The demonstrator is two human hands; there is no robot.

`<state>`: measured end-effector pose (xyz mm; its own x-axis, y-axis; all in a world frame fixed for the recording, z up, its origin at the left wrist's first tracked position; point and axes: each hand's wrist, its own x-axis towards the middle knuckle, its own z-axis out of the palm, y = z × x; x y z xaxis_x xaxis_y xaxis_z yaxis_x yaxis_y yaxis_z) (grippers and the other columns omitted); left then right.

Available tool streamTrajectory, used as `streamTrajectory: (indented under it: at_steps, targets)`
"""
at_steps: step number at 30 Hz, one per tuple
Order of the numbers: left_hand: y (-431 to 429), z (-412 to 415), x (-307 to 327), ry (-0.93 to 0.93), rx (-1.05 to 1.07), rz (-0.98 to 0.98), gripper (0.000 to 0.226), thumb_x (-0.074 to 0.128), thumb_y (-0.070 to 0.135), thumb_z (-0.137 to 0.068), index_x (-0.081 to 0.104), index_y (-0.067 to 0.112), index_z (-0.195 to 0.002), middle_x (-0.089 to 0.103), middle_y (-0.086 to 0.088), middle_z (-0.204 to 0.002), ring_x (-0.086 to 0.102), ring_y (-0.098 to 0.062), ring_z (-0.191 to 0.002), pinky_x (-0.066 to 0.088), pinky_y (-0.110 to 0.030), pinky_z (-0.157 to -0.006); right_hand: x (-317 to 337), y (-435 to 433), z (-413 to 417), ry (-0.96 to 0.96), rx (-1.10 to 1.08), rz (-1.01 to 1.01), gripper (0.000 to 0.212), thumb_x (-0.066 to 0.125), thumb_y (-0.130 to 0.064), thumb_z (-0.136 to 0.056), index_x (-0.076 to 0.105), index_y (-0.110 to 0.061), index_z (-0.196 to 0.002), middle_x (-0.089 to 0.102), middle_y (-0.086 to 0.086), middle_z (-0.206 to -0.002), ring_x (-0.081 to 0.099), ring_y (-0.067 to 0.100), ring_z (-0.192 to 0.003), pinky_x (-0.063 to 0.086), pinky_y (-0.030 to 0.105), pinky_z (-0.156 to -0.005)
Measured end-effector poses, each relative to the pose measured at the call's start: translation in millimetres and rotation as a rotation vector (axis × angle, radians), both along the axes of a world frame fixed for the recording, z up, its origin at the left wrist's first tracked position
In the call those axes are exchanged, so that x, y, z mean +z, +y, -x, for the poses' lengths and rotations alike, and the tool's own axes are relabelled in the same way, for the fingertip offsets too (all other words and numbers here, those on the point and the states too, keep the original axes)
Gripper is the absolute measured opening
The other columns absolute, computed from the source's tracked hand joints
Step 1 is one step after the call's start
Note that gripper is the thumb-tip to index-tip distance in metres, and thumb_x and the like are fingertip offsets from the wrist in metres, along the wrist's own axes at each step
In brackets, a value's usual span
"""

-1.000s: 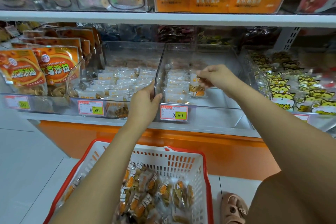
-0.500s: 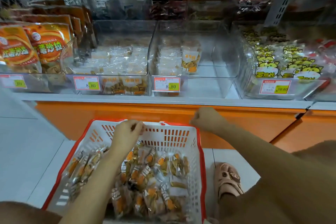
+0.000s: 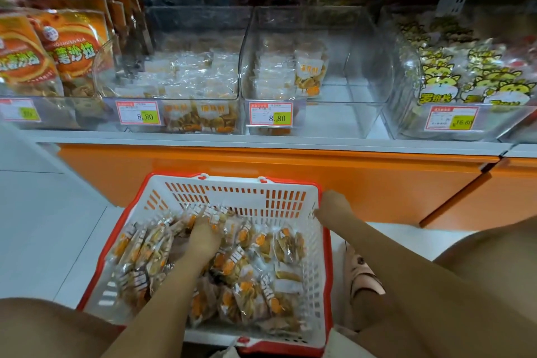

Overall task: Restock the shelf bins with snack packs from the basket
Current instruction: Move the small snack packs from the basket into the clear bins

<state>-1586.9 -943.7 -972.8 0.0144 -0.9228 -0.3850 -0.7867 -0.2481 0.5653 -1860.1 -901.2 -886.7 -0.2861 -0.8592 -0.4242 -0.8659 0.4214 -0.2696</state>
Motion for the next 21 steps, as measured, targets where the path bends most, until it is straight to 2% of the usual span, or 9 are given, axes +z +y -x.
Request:
streamTrajectory:
  at_steps: [2, 4, 5, 7, 10, 13, 15, 18, 21]
  targets:
    - [0.1, 0.8, -7.6, -0.058, -0.027, -0.024, 0.044, 0.054, 0.016, -0.096, 0.042, -0.002, -0.134, 0.066, -0.016, -0.105, 0.056, -0.017, -0.062, 0.049, -0.031, -0.058, -2.3, -0.6, -1.6, 0.019, 0.012, -0.008, 0.036, 0.045, -0.007, -0.096, 0.038, -0.018, -0.063, 0.044, -0.003, -0.066, 0.053, 0.014, -0.067, 0.037, 0.014, -0.050]
    - [2.0, 1.5, -9.3, -0.121, -0.079, -0.030, 0.019, 0.052, 0.016, -0.097, 0.057, 0.003, -0.110, 0.065, -0.016, -0.117, 0.064, -0.024, -0.086, 0.052, -0.034, -0.076, -5.2, -1.5, -1.5, 0.018, 0.015, -0.016, 0.036, 0.045, -0.006, -0.096, 0.038, -0.019, -0.064, 0.045, -0.003, -0.067, 0.053, 0.013, -0.067, 0.038, 0.014, -0.051]
    - [2.6, 2.3, -10.4, -0.134, -0.098, -0.032, 0.019, 0.052, 0.016, -0.097, 0.058, 0.005, -0.111, 0.063, -0.015, -0.121, 0.063, -0.026, -0.097, 0.051, -0.033, -0.080, -5.7, -1.5, -1.2, 0.019, 0.019, -0.018, 0.036, 0.044, -0.007, -0.096, 0.038, -0.019, -0.063, 0.044, -0.004, -0.066, 0.052, 0.013, -0.066, 0.038, 0.014, -0.051]
    - [3.2, 4.9, -13.5, -0.137, -0.123, -0.059, 0.029, 0.053, 0.017, -0.097, 0.053, 0.004, -0.123, 0.064, -0.014, -0.118, 0.062, -0.026, -0.103, 0.050, -0.032, -0.079, -6.9, -1.8, -0.1, 0.016, 0.022, -0.019, 0.036, 0.045, -0.007, -0.097, 0.038, -0.019, -0.063, 0.045, -0.004, -0.066, 0.052, 0.014, -0.069, 0.037, 0.014, -0.050]
    - [3.7, 6.7, -19.0, -0.176, -0.144, -0.081, 0.028, 0.051, 0.023, -0.098, 0.058, 0.006, -0.119, 0.067, -0.010, -0.110, 0.063, -0.024, -0.096, 0.049, -0.029, -0.073, -9.7, -1.9, 1.7, 0.015, 0.035, -0.005, 0.029, 0.046, -0.009, -0.097, 0.045, -0.013, -0.069, 0.053, -0.001, -0.075, 0.054, 0.015, -0.072, 0.038, 0.013, -0.050]
    - [5.8, 6.8, -24.5, -0.177, -0.116, -0.068, 0.021, 0.049, 0.019, -0.098, 0.066, 0.012, -0.089, 0.068, -0.006, -0.087, 0.061, -0.019, -0.076, 0.052, -0.032, -0.071, -11.2, -1.0, 2.8, 0.014, 0.055, 0.005, 0.024, 0.046, -0.009, -0.097, 0.050, -0.014, -0.074, 0.058, 0.001, -0.083, 0.054, 0.015, -0.072, 0.038, 0.013, -0.051]
    - [8.0, 7.8, -26.0, -0.161, -0.082, -0.051, 0.031, 0.048, 0.017, -0.099, 0.058, 0.014, -0.070, 0.061, -0.002, -0.070, 0.055, -0.016, -0.063, 0.049, -0.029, -0.062, -11.9, -1.3, 2.6, 0.002, 0.052, 0.008, 0.021, 0.046, -0.010, -0.097, 0.054, -0.014, -0.078, 0.061, 0.001, -0.086, 0.053, 0.013, -0.068, 0.037, 0.012, -0.050]
    - [9.4, 11.2, -24.1, -0.148, -0.029, -0.066, 0.038, 0.044, 0.023, -0.101, 0.051, 0.012, -0.064, 0.050, 0.000, -0.056, 0.046, -0.012, -0.049, 0.034, -0.024, -0.045, -12.6, -0.9, 2.6, -0.016, 0.039, 0.021, 0.033, 0.046, -0.010, -0.097, 0.043, -0.023, -0.067, 0.055, -0.003, -0.077, 0.046, 0.006, -0.057, 0.034, 0.012, -0.048]
    - [4.3, 15.1, -21.4, -0.067, 0.064, -0.062, 0.037, 0.045, 0.032, -0.100, 0.058, 0.006, -0.078, 0.050, -0.001, -0.059, 0.046, -0.014, -0.052, 0.033, -0.026, -0.045, -16.4, 0.3, 2.8, -0.027, 0.053, 0.023, 0.030, 0.046, -0.014, -0.098, 0.044, -0.023, -0.069, 0.058, -0.003, -0.078, 0.051, 0.007, -0.060, 0.034, 0.012, -0.050]
